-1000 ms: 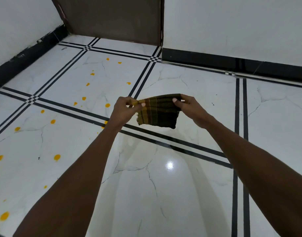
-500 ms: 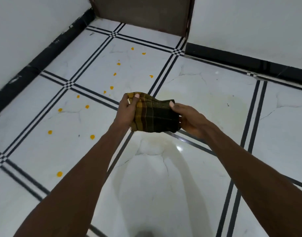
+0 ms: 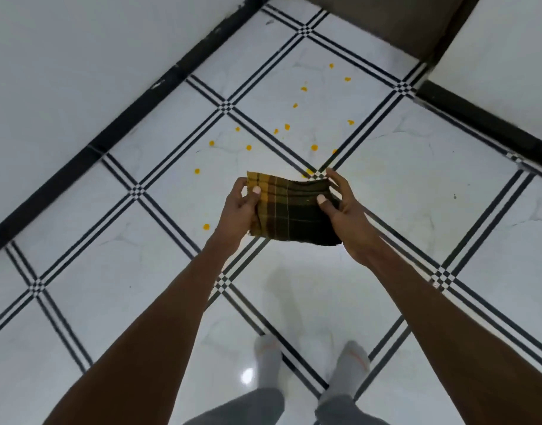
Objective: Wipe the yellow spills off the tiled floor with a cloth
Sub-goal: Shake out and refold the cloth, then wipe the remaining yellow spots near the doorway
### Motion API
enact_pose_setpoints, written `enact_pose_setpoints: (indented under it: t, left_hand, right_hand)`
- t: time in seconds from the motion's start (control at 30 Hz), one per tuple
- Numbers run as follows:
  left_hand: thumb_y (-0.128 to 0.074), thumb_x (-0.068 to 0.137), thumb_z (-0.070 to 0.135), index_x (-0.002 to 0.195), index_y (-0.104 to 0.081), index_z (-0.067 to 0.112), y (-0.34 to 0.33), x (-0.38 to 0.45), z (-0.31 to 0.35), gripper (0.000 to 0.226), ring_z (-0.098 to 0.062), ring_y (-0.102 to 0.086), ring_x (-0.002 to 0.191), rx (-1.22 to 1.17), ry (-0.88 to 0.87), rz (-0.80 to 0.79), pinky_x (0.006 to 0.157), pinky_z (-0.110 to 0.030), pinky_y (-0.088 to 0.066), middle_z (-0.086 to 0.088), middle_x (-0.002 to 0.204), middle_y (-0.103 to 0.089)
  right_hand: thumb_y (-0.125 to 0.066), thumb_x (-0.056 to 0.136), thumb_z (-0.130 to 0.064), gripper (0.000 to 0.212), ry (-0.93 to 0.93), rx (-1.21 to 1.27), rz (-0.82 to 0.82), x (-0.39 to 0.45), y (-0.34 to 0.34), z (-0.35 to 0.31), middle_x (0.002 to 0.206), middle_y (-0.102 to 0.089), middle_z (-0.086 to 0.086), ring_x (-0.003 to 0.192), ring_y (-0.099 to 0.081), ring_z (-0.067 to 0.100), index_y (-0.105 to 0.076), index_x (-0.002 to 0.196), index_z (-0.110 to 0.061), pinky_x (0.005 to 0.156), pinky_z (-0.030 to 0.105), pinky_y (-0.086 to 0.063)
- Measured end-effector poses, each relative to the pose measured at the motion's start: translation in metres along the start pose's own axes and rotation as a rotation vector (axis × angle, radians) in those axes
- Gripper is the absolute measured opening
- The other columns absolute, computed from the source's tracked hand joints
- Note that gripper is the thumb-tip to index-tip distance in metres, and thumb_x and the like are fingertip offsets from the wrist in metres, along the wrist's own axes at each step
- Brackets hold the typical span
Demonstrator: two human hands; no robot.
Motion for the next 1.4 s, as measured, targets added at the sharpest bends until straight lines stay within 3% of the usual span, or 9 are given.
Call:
enact_pose_setpoints:
  t: [0.13,0.37,0.7,0.8,1.0,1.1,1.17,1.27,1.4]
  left_hand:
    - [-0.045,0.112,0.034,0.128,-0.053,0.013,0.059,-0.03,0.004,0.028,-0.027,-0.077,0.104,0.063,-0.022,0.047,0.084,-0.044,-0.066,-0.017,0.118,-0.075]
    - [-0.059,0.107,0.032,0.128,-0.06,0.016,0.163,-0.048,-0.054,0.027,-0.017,-0.079,0.088,-0.085,0.18,0.041,0.078,-0.04,-0.065,-0.002,0.096,-0.08]
    - [-0.069,0.099,0.009,0.127,-0.063,0.009,0.214,0.011,-0.122,0.029,-0.018,-0.072,0.081,0.013,0.224,-0.205,0.071,-0.029,-0.062,-0.008,0.092,-0.074]
    - [-0.067,0.1,0.008,0.123,-0.064,0.008,0.217,0.037,-0.161,0.024,-0.019,-0.071,0.082,0.031,0.291,-0.192,0.076,-0.031,-0.061,-0.007,0.093,-0.073]
    - [-0.072,0.092,0.007,0.11,-0.067,0.01,0.23,0.1,-0.25,0.02,-0.017,-0.07,0.08,0.052,0.328,-0.213,0.067,-0.023,-0.055,-0.004,0.091,-0.069]
    - [-0.067,0.098,0.003,0.106,-0.065,0.011,0.252,0.139,-0.303,0.011,-0.017,-0.069,0.074,0.102,0.329,-0.191,0.063,-0.023,-0.053,-0.007,0.094,-0.066]
    - [-0.061,0.1,-0.002,0.109,-0.063,0.005,0.273,0.165,-0.325,0.011,-0.017,-0.067,0.071,0.195,0.278,-0.149,0.061,-0.022,-0.052,-0.007,0.091,-0.065]
    - [-0.063,0.098,0.006,0.113,-0.064,0.004,0.302,0.211,-0.356,0.015,-0.025,-0.069,0.077,0.385,0.154,-0.106,0.07,-0.036,-0.057,-0.003,0.088,-0.066]
    - [-0.061,0.098,0.018,0.111,-0.068,0.013,0.325,0.28,-0.395,0.016,-0.033,-0.073,0.089,0.634,-0.011,-0.049,0.084,-0.045,-0.06,-0.004,0.097,-0.07]
  right_hand:
    - [-0.052,0.109,-0.026,0.056,0.08,-0.089,0.002,-0.025,-0.064,-0.028,0.147,-0.059,-0.001,0.132,-0.061,0.017,-0.037,0.151,-0.06,0.11,0.046,-0.053]
    - [-0.059,0.107,-0.02,0.062,0.068,-0.078,0.132,-0.041,-0.168,-0.004,0.137,-0.066,0.015,0.123,-0.069,0.027,-0.036,0.153,-0.055,0.097,0.045,-0.062]
    - [-0.039,0.105,0.005,0.075,0.116,-0.441,0.233,-0.008,-0.229,0.049,0.169,-0.03,-0.004,0.151,-0.035,0.008,-0.016,0.166,-0.03,0.127,0.038,-0.033]
    - [-0.038,0.103,0.008,0.076,0.068,-0.451,0.269,0.02,-0.237,0.078,0.152,-0.039,-0.011,0.125,-0.04,-0.012,-0.014,0.167,-0.025,0.113,0.022,-0.035]
    - [-0.041,0.101,0.005,0.083,-0.04,-0.594,0.373,0.088,-0.236,0.157,0.115,-0.067,0.007,0.084,-0.068,0.024,-0.01,0.167,-0.036,0.09,0.047,-0.058]
    - [-0.042,0.095,0.009,0.096,-0.098,-0.789,0.397,0.124,-0.238,0.196,0.103,-0.063,-0.003,0.062,-0.053,0.007,-0.005,0.165,-0.045,0.058,0.032,-0.042]
    - [-0.045,0.09,0.013,0.102,-0.065,-0.994,0.365,0.151,-0.252,0.216,0.128,-0.063,0.007,0.081,-0.061,0.016,-0.003,0.166,-0.041,0.059,0.036,-0.047]
    - [-0.049,0.089,0.009,0.098,-0.014,-1.29,0.205,0.199,-0.3,0.278,0.145,-0.051,0.013,0.128,-0.051,0.033,-0.001,0.168,-0.025,0.091,0.048,-0.056]
    - [-0.047,0.098,-0.005,0.086,-0.153,-1.243,-0.029,0.241,-0.364,0.385,0.129,-0.06,0.009,0.101,-0.065,0.031,-0.001,0.167,-0.028,0.079,0.041,-0.055]
Point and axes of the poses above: each hand's wrist, its own x-axis towards the middle knuckle, its own y-axis out of the back of the hand, z = x × y, the point moved 10 cm from there along x, towards the middle knuckle
